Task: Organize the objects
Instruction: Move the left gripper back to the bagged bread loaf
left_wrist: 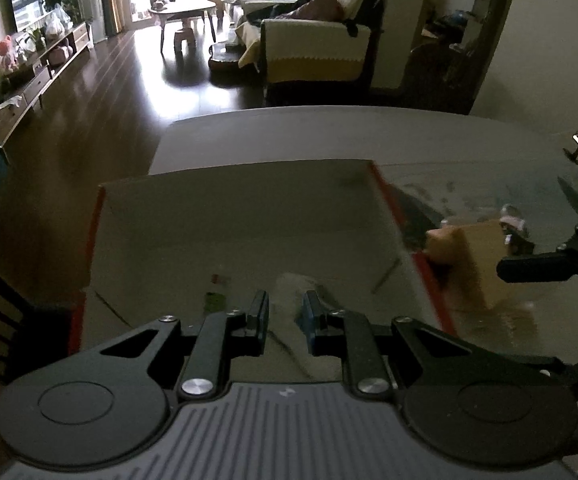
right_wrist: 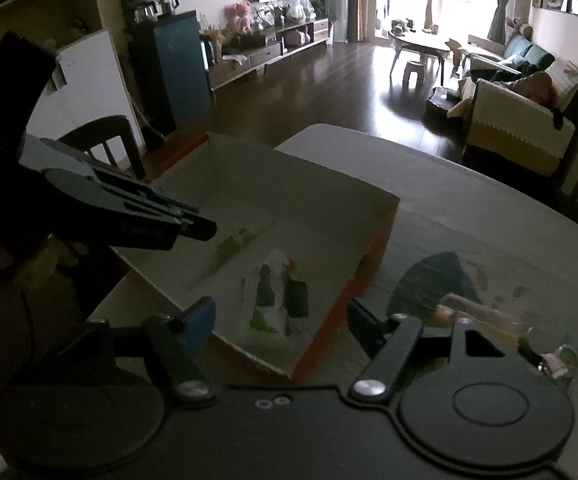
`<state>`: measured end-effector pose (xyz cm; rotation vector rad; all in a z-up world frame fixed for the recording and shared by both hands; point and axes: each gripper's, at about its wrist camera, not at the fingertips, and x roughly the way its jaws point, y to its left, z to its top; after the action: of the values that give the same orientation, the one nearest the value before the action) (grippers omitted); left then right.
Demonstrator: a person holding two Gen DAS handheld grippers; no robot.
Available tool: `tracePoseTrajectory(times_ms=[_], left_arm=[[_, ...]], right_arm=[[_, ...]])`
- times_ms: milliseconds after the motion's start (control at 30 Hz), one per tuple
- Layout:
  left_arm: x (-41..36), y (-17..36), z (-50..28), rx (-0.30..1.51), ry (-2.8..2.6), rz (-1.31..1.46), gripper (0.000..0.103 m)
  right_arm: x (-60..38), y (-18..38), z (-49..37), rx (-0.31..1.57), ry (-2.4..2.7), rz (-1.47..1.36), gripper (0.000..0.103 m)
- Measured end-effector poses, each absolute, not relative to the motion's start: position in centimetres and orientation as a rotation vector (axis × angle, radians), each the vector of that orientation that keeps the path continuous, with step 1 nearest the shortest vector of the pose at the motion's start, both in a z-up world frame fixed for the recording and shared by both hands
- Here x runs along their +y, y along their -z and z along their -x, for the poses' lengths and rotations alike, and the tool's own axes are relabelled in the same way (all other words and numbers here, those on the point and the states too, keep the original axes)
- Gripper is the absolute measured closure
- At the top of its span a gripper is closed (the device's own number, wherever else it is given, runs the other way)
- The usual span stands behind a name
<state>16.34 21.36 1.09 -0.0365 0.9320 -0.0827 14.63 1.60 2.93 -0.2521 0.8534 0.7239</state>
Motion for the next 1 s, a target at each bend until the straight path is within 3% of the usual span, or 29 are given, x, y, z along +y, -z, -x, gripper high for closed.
tracePoseTrajectory(times_ms=[733,800,867,900,1000], left_arm=[[8.9,-0.6,-13.8,0.917,0.064,0.091,0.086],[7.8,-0.4,-13.8,0.91,0.063,0.093,0.075],[6.7,-0.2,-13.9,0.899,0.065,0.09,0.042],[6.2,-0.1,-13.9,0.894,0.067,0.094,0.036],[4.8,0.2,-14.1,0.896,0.071,0.09,0.035]], right_arm=[[-15.4,-1.6,-14.1,0.855,-0.622,0.17,0.022],[-16.7,-1.4,-14.2,0.852,-0.606,0.165,0.022],[-17.9,-1.0,-14.5,0.848,-0.594,0.165,0.021],[-18.5,-0.8,-14.5,0.848,-0.586,0.168,0.021],[-19.7,-0.1,-14.8,0.856,-0.577,0.168,0.021]])
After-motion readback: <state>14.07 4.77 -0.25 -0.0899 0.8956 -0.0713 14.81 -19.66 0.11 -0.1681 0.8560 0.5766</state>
